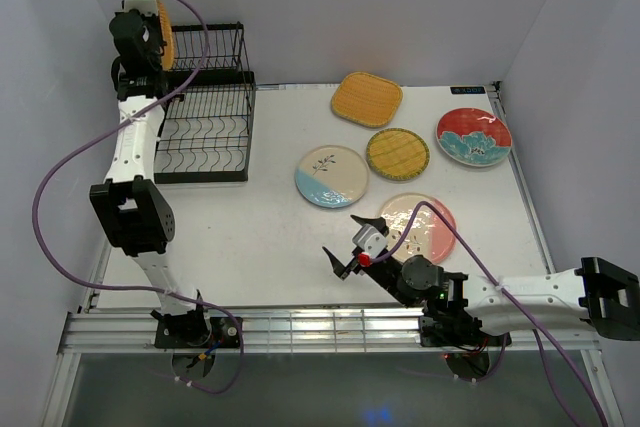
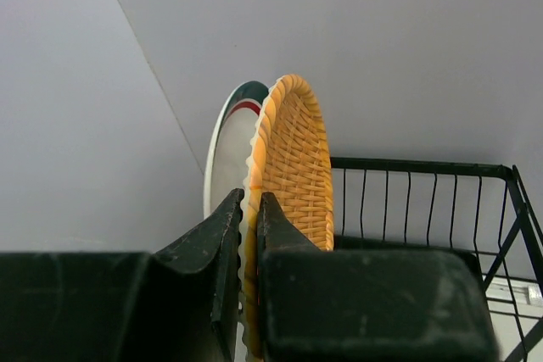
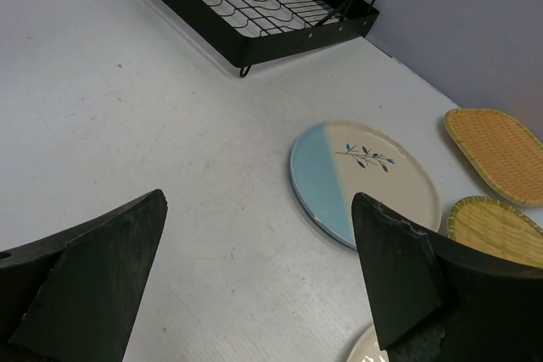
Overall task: Load the plates into the dish rack
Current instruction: Insert the plate into the dish rack.
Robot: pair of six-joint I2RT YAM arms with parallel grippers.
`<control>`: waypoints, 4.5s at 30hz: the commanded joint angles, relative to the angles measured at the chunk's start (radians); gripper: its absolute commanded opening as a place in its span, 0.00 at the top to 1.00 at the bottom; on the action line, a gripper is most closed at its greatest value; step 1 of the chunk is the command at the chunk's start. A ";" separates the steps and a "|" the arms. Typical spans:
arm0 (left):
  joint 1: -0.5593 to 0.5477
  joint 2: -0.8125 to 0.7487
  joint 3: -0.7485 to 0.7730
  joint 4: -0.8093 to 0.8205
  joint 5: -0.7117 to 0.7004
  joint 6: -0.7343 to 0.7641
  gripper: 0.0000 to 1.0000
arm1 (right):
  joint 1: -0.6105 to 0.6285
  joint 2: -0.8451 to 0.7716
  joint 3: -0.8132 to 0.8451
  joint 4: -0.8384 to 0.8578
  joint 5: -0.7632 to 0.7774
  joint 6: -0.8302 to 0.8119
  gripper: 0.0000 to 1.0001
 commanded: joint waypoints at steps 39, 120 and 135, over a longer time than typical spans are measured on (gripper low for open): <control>0.102 0.196 0.084 0.432 0.187 0.029 1.00 | -0.004 -0.056 -0.030 0.057 -0.018 0.002 0.06; 0.148 0.251 -0.081 0.519 0.246 -0.045 0.97 | -0.004 -0.036 -0.015 0.059 -0.068 0.005 0.07; 0.148 0.253 -0.043 0.499 0.230 -0.037 0.48 | -0.004 -0.033 -0.013 0.057 -0.072 0.005 0.07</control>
